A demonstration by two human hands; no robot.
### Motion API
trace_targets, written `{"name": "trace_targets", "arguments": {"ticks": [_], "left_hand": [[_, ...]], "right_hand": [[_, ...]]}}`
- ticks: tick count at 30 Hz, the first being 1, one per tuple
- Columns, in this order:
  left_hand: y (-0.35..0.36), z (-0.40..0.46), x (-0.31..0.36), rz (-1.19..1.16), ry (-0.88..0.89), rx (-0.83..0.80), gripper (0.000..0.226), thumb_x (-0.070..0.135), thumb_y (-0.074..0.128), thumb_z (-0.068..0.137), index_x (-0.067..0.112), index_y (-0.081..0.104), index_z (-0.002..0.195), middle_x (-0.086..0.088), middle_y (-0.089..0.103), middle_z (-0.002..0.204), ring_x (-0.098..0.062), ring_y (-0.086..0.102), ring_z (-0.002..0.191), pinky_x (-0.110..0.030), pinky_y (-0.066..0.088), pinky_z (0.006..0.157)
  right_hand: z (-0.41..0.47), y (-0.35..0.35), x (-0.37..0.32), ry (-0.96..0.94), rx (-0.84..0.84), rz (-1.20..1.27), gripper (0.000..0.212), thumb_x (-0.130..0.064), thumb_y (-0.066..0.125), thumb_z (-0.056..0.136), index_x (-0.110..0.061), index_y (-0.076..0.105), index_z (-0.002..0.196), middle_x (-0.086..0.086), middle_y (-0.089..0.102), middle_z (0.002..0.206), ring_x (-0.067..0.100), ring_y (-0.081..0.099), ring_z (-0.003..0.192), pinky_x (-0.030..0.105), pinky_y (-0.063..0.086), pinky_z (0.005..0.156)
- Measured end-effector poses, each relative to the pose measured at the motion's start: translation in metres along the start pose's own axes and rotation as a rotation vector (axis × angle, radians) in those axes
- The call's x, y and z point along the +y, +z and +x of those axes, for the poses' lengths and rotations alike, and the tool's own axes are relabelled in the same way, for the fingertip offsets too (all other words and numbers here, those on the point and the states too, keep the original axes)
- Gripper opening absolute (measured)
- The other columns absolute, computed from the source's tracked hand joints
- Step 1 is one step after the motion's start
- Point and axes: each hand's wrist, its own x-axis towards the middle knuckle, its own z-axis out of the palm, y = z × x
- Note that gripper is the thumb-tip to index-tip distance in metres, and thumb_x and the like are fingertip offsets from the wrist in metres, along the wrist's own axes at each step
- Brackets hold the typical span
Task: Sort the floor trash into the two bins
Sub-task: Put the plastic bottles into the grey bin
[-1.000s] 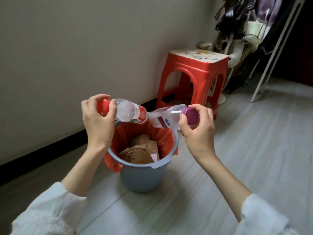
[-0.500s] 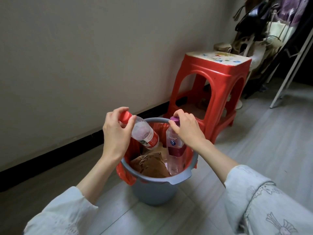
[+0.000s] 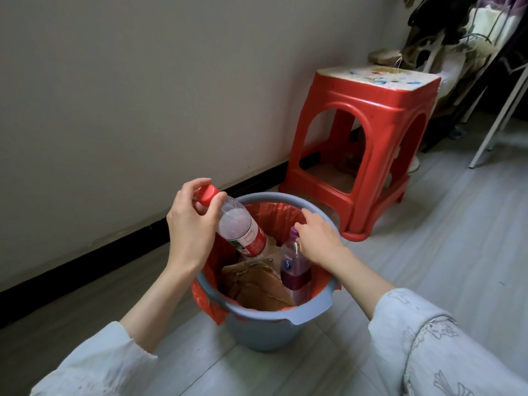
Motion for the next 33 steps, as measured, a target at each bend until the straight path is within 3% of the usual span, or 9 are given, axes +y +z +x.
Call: {"name": "trace_targets", "arguments": {"ticks": [3, 8, 12, 19, 24, 28, 33], "left_hand": [[0.009, 0.005, 0.005, -0.008, 0.01, 0.006, 0.024, 0.026, 0.065, 0.085, 0.022, 0.059, 0.108, 0.002, 0.06, 0.097, -0.001, 0.05, 0.071, -0.006, 0.038, 0.071], [0.028, 0.016, 0.008, 0.005, 0.015, -0.011, 0.025, 0.029, 0.061, 0.087, 0.019, 0.058, 0.11, 0.001, 0.061, 0.101, -0.017, 0.055, 0.091, -0.029, 0.044, 0.085], [0.048, 0.024, 0.008, -0.018, -0.014, 0.003, 0.024, 0.028, 0.062, 0.086, 0.018, 0.06, 0.108, -0.001, 0.063, 0.104, -0.021, 0.057, 0.098, -0.037, 0.046, 0.091], [0.058, 0.03, 0.004, -0.037, 0.016, 0.044, 0.025, 0.029, 0.062, 0.087, 0.017, 0.06, 0.109, -0.003, 0.064, 0.103, -0.012, 0.056, 0.087, -0.024, 0.044, 0.084], [0.04, 0.043, 0.01, -0.056, 0.063, 0.221, 0.028, 0.034, 0.053, 0.092, 0.014, 0.06, 0.109, -0.004, 0.063, 0.102, -0.009, 0.053, 0.083, -0.02, 0.042, 0.079], [0.026, 0.042, 0.009, 0.031, 0.056, 0.061, 0.022, 0.031, 0.052, 0.093, 0.016, 0.063, 0.104, -0.002, 0.066, 0.095, -0.012, 0.058, 0.084, -0.026, 0.045, 0.081], [0.024, 0.025, 0.0, 0.133, 0.051, -0.074, 0.02, 0.029, 0.053, 0.092, 0.019, 0.065, 0.105, -0.005, 0.067, 0.097, -0.014, 0.058, 0.082, -0.021, 0.04, 0.076]], "right_hand": [[-0.006, 0.006, 0.007, 0.012, 0.051, -0.074, 0.05, -0.03, 0.044, 0.096, -0.011, 0.033, 0.141, 0.01, 0.001, 0.158, 0.029, -0.002, 0.145, 0.046, 0.005, 0.117], [-0.02, 0.017, 0.022, 0.1, 0.045, 0.097, 0.06, -0.036, 0.035, 0.099, -0.016, 0.011, 0.15, 0.01, -0.012, 0.157, 0.026, -0.008, 0.146, 0.039, 0.011, 0.118], [-0.023, 0.015, 0.018, 0.127, 0.082, 0.185, 0.058, -0.034, 0.036, 0.099, -0.018, 0.012, 0.149, 0.009, -0.008, 0.158, 0.026, -0.008, 0.146, 0.037, 0.011, 0.118], [-0.022, 0.012, 0.018, 0.105, 0.126, 0.24, 0.05, -0.029, 0.043, 0.097, -0.015, 0.028, 0.143, 0.008, -0.002, 0.158, 0.024, -0.004, 0.146, 0.037, 0.011, 0.118], [-0.02, 0.014, 0.018, 0.096, 0.138, 0.247, 0.039, -0.027, 0.045, 0.097, -0.012, 0.04, 0.132, 0.008, 0.0, 0.158, 0.024, -0.002, 0.146, 0.038, 0.016, 0.117], [-0.02, 0.016, 0.019, 0.088, 0.135, 0.234, 0.043, -0.022, 0.047, 0.095, -0.017, 0.039, 0.137, 0.008, -0.002, 0.158, 0.024, -0.003, 0.146, 0.037, 0.016, 0.116], [-0.022, 0.015, 0.018, 0.087, 0.131, 0.214, 0.046, -0.023, 0.044, 0.096, -0.02, 0.034, 0.141, 0.009, -0.002, 0.158, 0.025, -0.003, 0.146, 0.037, 0.019, 0.115]]}}
